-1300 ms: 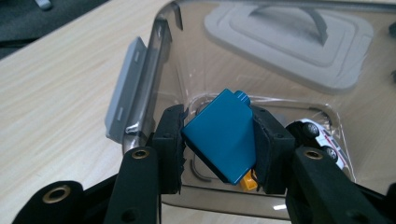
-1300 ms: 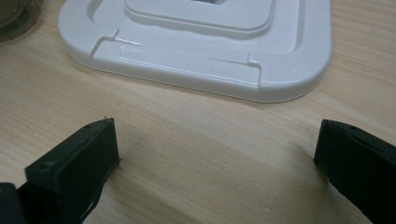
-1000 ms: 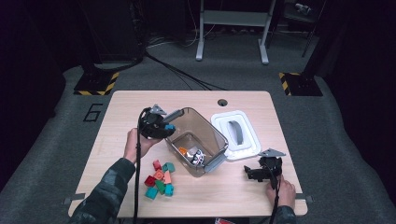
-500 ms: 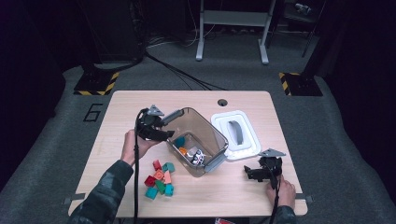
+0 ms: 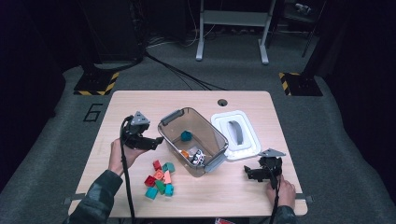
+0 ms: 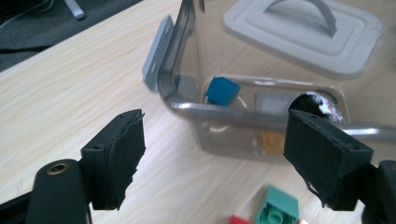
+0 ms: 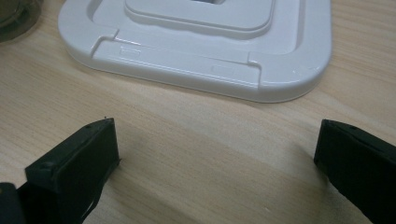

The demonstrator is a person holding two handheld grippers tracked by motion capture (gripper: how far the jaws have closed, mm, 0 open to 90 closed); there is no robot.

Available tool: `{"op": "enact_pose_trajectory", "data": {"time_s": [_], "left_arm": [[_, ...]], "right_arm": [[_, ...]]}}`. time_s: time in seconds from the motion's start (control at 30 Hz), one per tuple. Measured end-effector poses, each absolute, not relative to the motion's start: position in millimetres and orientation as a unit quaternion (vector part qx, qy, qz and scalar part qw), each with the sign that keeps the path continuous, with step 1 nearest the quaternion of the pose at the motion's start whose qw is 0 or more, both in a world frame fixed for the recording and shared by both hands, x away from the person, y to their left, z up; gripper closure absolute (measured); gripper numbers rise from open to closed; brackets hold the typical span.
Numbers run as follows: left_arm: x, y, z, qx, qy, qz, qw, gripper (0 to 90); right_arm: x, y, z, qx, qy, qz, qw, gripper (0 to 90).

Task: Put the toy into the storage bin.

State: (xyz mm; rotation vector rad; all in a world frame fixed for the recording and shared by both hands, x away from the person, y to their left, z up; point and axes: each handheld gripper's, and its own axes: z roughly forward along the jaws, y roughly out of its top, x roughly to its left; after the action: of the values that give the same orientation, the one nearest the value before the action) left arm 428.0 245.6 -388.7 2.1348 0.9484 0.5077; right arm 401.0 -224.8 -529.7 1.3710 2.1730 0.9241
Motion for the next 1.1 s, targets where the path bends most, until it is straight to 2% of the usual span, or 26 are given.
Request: {"op": "enact_pose_trajectory", "data": {"time_s": [0.2, 0.33, 0.37, 0.57, 0.8, 0.87, 1.03, 1.1], "left_arm": [[417.6, 265.5, -409.2, 0.827, 0.389, 0.191, 0.357, 11.7], [413.7, 276.8, -435.1, 0.831, 0.396, 0.163, 0.354, 6.3], [413.7, 276.8, -435.1, 0.831, 0.396, 0.163, 0.354, 2.5], [413.4, 278.4, -469.6, 0.838, 0.405, 0.134, 0.341, 0.0], [418.2, 271.7, -490.4, 0.847, 0.403, 0.104, 0.331, 0.0], [419.1, 268.2, -492.1, 0.854, 0.390, 0.099, 0.329, 2.3], [419.3, 258.4, -492.2, 0.865, 0.367, 0.103, 0.326, 17.2], [419.6, 255.2, -493.6, 0.866, 0.365, 0.105, 0.326, 27.3]], "right_arm": [[401.0, -224.6, -529.6, 0.492, 0.779, 0.331, 0.204, 0.0], [401.1, -224.8, -529.6, 0.491, 0.779, 0.331, 0.204, 0.0], [401.1, -224.8, -529.6, 0.491, 0.779, 0.331, 0.204, 0.0], [401.1, -224.8, -529.7, 0.491, 0.779, 0.331, 0.204, 0.0], [401.1, -224.8, -529.7, 0.491, 0.779, 0.331, 0.204, 0.0], [401.0, -224.7, -529.6, 0.492, 0.779, 0.331, 0.204, 0.0], [401.0, -224.6, -529.6, 0.492, 0.779, 0.331, 0.204, 0.0], [401.1, -224.9, -529.7, 0.491, 0.779, 0.331, 0.205, 0.0]]}}
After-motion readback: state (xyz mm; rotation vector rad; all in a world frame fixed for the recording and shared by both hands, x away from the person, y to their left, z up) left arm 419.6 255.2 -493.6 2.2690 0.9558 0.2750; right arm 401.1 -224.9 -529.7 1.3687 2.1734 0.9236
